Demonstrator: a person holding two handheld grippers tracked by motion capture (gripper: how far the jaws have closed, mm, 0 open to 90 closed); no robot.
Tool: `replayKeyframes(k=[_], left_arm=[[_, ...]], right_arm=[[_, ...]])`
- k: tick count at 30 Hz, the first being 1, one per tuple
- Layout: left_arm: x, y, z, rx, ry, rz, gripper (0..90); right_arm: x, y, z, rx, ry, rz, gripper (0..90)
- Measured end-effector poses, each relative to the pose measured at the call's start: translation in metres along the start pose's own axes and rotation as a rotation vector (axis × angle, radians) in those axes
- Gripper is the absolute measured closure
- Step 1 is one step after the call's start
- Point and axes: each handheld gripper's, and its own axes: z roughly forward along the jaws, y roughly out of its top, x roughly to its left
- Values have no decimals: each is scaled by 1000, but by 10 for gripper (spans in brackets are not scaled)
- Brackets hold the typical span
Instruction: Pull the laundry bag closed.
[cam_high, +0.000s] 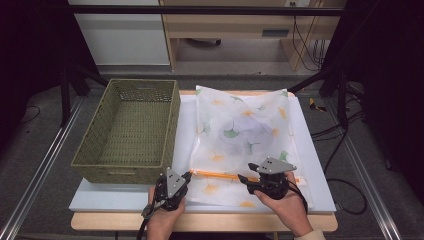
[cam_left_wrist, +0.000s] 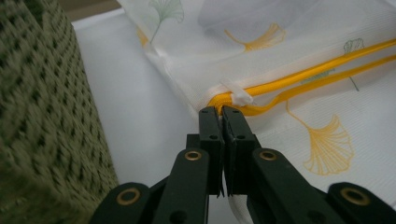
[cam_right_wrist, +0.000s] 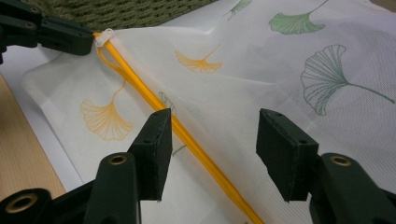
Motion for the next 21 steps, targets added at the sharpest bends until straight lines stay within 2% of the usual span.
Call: replayKeyframes(k=[2,6,9,13,17,21], left_arm=[[0,9,-4,-22,3,2,877],[-2,27,-9,-52,11,49,879],[-4,35,-10,-59,17,84,880],[-10,30,-6,-40,8,122,881],[-11,17,4,14,-20,138,882],[-8,10,11,38,-19,121,882]], right_arm=[[2,4,0,-3,-3,-3,428],[7,12,-2,-21,-17,-17,413],[10,18,-3,-33,-11,-20,428],[15,26,-1,-42,-2,-35,472],[23,32,4,-37,16,-63,528],[31,34,14,-18,35,-86,582]])
